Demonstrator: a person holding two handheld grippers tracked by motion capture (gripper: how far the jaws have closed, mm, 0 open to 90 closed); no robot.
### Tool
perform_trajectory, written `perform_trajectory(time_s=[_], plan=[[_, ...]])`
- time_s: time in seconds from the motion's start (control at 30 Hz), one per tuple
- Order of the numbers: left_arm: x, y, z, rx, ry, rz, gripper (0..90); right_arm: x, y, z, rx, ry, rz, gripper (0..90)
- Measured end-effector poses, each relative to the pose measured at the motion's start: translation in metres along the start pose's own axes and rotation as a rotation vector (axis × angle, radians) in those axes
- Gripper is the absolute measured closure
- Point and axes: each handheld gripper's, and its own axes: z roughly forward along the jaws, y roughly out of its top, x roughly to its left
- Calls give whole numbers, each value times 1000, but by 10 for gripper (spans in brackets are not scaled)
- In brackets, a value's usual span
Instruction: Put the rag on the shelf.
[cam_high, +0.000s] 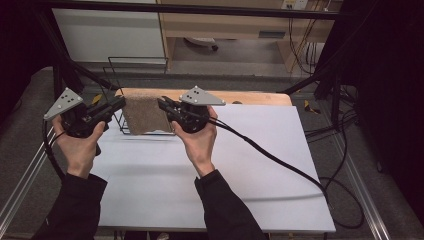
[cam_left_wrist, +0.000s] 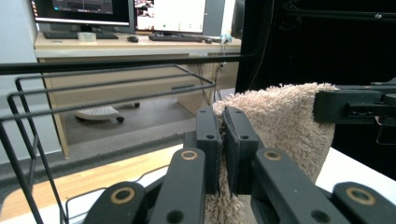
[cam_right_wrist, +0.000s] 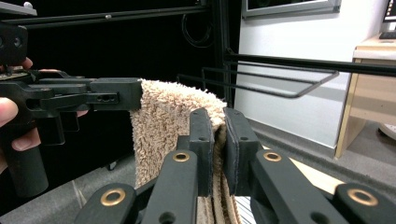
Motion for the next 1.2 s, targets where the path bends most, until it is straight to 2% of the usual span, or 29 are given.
perform_trajectory(time_s=[0.23,0.4,0.87,1.2], plan=[[6,12,-1,-25,12,12,849,0,11,7,-16,0,-8,833],[11,19,0,-46,14,6,849,1,18,12,-29,-2,-14,833],[21,43,3,-80,39,41,850,-2,41,26,-58,-9,-28,834],[30,56,5,-107,48,32,850,0,56,34,-78,-12,-43,834]])
